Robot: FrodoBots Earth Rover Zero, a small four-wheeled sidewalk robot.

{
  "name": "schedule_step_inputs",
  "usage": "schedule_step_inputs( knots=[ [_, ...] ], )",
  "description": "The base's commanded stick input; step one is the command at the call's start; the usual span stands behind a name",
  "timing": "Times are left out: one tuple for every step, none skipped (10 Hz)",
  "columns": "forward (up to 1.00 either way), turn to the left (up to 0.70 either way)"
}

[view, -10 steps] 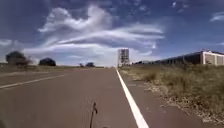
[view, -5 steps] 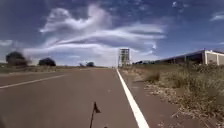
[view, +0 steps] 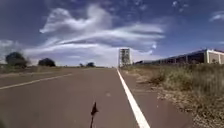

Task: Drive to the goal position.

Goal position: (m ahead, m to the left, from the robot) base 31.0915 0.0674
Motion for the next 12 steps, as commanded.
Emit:
schedule_step_inputs(
  knots=[
    [0.70,0.00],
    [0.70,0.00],
    [0.70,0.00],
    [0.70,0.00],
    [0.70,0.00],
    [0.70,0.00],
    [0.70,0.00],
    [0.70,0.00],
    [0.70,0.00],
    [0.70,0.00],
    [0.70,0.00],
    [0.70,0.00]
  ],
)
